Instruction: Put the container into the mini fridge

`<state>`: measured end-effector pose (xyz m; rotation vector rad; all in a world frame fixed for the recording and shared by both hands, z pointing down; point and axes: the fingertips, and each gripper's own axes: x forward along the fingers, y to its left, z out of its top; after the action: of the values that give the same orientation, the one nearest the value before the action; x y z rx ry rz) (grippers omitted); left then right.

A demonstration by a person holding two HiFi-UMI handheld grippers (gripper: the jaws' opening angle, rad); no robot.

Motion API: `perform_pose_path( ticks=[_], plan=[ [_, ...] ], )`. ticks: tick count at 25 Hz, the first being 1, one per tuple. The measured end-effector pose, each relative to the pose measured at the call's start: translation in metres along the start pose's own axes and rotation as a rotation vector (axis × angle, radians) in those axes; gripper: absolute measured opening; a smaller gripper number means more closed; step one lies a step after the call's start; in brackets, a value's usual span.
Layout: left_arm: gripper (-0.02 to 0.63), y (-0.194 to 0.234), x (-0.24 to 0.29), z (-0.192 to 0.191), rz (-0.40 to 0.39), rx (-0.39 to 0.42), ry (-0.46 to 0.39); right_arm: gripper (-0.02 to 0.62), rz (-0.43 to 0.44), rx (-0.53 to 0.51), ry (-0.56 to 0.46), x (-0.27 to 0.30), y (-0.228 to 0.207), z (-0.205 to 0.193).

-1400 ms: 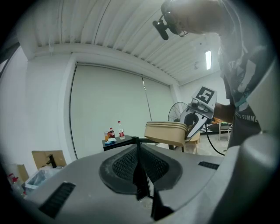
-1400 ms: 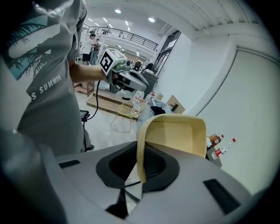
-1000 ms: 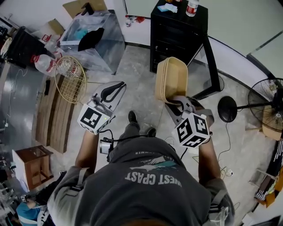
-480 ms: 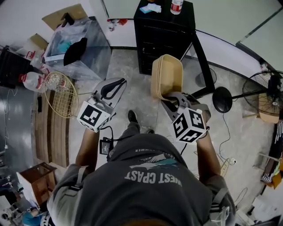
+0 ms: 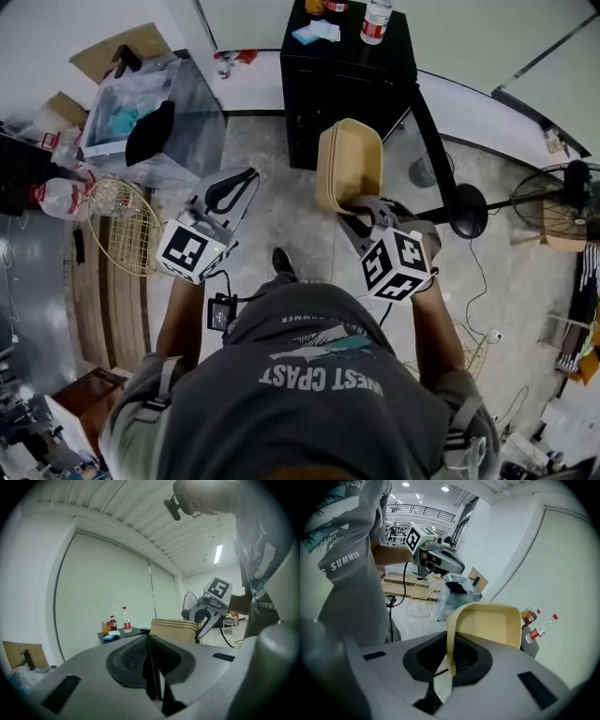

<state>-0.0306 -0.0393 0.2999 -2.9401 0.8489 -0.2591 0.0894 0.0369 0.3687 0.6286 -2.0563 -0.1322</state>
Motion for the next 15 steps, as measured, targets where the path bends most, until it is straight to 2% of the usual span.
perform_pose_path(
  ticks=[8, 15],
  plan=[
    [0.035, 0.050, 0.003, -0.008, -0.042, -0.010, -0.016, 0.044, -0.028, 0.022, 0.039, 0.034, -0.025, 0.023],
    [0.035, 0.080, 0.007, -0.015, -0.086, -0.003, -0.031, 0.046, -0.064, 0.048, 0.099, 0.063, -0.043, 0.026]
  ],
)
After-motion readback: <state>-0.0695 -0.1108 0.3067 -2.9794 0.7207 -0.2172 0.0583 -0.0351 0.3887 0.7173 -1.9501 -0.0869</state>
